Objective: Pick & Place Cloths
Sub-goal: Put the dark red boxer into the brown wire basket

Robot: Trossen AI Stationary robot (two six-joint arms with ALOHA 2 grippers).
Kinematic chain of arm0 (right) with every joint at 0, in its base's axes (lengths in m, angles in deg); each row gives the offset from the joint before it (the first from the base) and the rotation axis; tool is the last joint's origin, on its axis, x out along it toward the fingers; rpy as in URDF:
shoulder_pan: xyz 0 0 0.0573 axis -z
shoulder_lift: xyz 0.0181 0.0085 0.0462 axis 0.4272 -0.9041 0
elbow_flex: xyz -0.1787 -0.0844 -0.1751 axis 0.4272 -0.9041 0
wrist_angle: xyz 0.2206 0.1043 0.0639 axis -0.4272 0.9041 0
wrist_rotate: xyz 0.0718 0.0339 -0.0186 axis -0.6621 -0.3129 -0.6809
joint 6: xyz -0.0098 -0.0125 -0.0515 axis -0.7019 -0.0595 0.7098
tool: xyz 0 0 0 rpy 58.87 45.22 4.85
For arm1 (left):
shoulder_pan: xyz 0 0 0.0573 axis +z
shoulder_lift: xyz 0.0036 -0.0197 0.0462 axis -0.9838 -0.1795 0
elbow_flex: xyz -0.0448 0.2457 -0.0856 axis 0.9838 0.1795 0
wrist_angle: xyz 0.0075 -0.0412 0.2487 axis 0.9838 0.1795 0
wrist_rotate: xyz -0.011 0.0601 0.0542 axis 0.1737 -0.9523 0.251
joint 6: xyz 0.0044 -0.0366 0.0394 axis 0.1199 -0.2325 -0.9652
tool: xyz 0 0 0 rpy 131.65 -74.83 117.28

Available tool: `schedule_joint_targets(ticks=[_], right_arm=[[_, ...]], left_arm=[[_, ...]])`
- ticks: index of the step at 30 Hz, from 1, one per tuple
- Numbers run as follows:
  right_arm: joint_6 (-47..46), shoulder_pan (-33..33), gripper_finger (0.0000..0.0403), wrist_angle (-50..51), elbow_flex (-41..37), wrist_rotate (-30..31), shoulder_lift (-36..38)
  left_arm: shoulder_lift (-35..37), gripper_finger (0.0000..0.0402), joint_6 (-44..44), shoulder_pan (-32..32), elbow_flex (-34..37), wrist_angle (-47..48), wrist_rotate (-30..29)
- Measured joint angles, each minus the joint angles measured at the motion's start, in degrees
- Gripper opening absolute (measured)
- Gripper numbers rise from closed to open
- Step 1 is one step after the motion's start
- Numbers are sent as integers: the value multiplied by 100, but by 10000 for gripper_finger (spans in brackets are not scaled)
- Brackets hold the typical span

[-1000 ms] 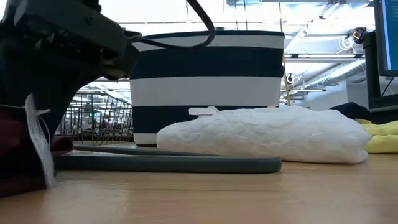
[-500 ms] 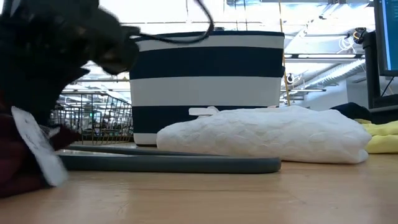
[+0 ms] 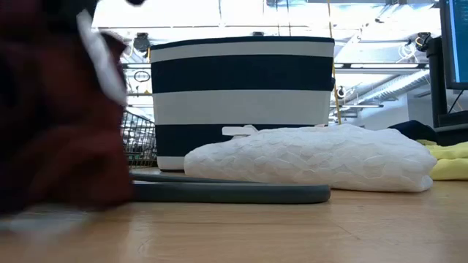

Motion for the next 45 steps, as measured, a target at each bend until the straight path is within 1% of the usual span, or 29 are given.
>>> schedule_joint_targets(ticks=[4, 8, 11, 16, 19, 22, 25, 28, 31, 35, 38, 41, 45], right_arm=[[-9, 0, 86, 0, 2, 0, 0], [-9, 0, 86, 2, 2, 0, 0], [3, 0, 86, 2, 2, 0, 0], [73, 0, 86, 2, 2, 0, 0], [139, 0, 86, 2, 2, 2, 0], [140, 0, 86, 2, 2, 2, 0], [160, 0, 86, 4, 2, 2, 0], [175, 0, 86, 7, 2, 2, 0], [184, 0, 86, 11, 2, 2, 0], [184, 0, 86, 11, 2, 2, 0], [184, 0, 86, 11, 2, 2, 0], [185, 0, 86, 11, 2, 2, 0], [184, 0, 86, 11, 3, 2, 0]], left_arm=[[685, 3, -22, -34, -7, -203, -549], [1261, 2, -621, -135, -7, -836, -1443], [1591, 2, -1422, -242, -7, -1478, -2153], [1843, 2, -3513, -459, -7, -2916, -2915], [1893, 1, -4512, -526, -9, -3814, -3060], [1886, 2, -5359, -591, -9, -4592, -3036], [1886, 1, -6077, -666, -9, -5340, -2784], [1883, 1, -6623, -738, -9, -5792, -2543], [1882, 1, -6802, -791, -9, -5985, -2504], [1880, 1, -6670, -835, -9, -5918, -2510], [1880, 1, -6470, -843, -9, -5815, -2751], [1899, 1, -6039, -843, -9, -5475, -3491], [2115, 1, -5282, -844, -7, -4737, -4904]])
